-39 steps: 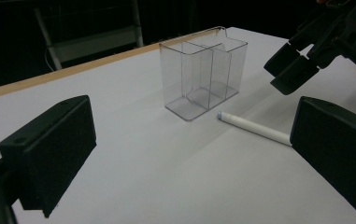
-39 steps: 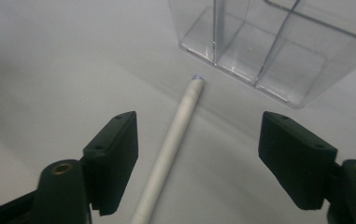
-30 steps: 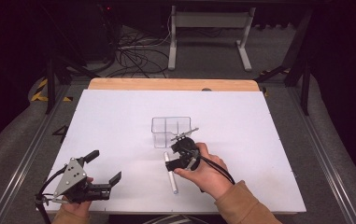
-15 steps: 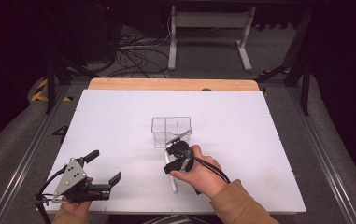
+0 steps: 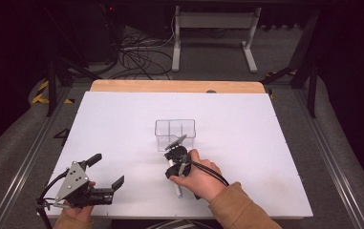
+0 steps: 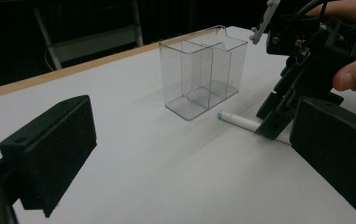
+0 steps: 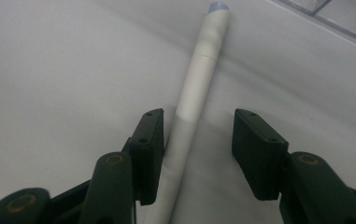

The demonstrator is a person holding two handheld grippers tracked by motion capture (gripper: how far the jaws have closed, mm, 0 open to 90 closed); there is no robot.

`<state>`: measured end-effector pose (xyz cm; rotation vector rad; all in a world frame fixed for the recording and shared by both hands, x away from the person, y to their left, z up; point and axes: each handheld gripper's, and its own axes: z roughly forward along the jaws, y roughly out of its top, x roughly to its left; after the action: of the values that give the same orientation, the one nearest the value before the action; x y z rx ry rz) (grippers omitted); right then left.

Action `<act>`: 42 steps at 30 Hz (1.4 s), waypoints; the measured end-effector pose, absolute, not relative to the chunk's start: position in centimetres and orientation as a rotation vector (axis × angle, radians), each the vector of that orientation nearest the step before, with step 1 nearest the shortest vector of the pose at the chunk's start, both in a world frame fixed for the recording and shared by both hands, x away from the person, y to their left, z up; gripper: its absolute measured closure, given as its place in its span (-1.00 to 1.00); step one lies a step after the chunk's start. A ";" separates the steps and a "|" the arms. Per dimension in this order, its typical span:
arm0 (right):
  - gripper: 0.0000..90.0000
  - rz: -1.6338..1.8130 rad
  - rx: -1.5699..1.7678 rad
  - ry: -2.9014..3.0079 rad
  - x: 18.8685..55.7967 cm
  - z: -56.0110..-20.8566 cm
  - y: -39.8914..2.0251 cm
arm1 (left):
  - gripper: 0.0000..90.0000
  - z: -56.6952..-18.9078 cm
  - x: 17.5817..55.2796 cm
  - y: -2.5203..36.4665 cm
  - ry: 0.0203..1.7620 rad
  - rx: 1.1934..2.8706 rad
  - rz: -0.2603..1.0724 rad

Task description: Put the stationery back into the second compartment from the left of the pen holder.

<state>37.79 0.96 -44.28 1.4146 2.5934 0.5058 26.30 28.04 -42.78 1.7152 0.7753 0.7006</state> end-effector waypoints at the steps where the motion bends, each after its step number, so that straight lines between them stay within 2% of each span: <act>1: 0.24 0.500 1.411 2.588 37.8 -44.3 1.0 | -0.97 -42.8 26.3 28.0 0.775 1.715 0.700; 6: 0.36 0.455 1.419 2.540 37.6 -44.4 1.5 | -0.97 -42.8 26.3 27.9 0.773 1.716 0.700; 18: 0.45 0.446 1.505 2.455 37.2 -44.5 1.9 | -0.97 -42.8 26.3 27.9 0.769 1.720 0.706; 25: 0.75 0.423 1.500 2.448 36.9 -44.4 2.6 | -0.97 -42.8 26.2 27.9 0.770 1.717 0.700; 42: 0.76 0.450 1.505 2.445 36.9 -44.3 2.4 | -0.97 -42.8 26.3 28.0 0.766 1.720 0.701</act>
<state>36.95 2.39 -44.33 1.5046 2.4455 0.4504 26.29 27.96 -42.82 1.7203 0.7657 0.7010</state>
